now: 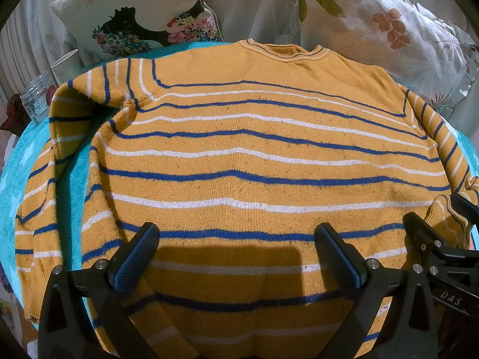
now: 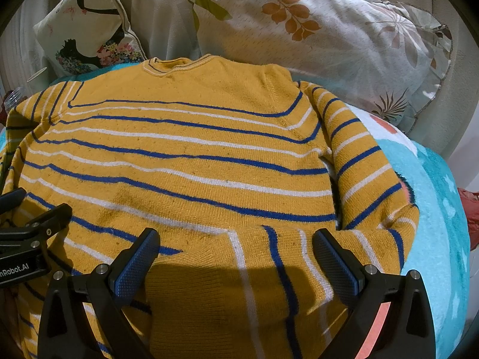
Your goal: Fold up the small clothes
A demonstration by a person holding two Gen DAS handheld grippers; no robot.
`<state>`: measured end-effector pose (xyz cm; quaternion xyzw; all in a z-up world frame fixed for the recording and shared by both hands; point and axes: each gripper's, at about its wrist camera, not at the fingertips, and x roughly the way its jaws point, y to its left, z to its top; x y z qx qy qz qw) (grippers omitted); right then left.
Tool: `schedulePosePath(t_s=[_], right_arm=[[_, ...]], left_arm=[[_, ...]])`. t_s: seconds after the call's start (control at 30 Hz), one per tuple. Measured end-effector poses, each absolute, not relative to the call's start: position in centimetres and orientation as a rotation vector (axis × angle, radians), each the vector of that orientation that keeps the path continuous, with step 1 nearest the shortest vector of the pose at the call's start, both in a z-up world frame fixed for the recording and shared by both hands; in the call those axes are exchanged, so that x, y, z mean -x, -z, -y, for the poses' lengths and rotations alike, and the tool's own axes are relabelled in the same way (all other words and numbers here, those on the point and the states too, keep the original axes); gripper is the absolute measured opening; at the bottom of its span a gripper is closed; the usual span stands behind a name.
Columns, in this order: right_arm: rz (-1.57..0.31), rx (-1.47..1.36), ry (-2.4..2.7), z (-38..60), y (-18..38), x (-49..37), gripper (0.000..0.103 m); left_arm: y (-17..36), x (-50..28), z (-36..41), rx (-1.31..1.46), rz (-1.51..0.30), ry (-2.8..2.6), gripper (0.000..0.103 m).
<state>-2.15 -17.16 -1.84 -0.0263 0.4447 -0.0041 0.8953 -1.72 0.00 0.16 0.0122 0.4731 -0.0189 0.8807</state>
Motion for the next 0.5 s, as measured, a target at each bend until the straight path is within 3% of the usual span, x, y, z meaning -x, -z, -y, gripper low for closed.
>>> schedulePosePath(t_s=[0.5], right_arm=[[-0.921, 0.055, 0.009, 17.11, 1.87, 2.28, 0.103]], left_arm=[[-0.1, 1.77, 0.01, -0.025, -0.984, 0.039, 0.103]])
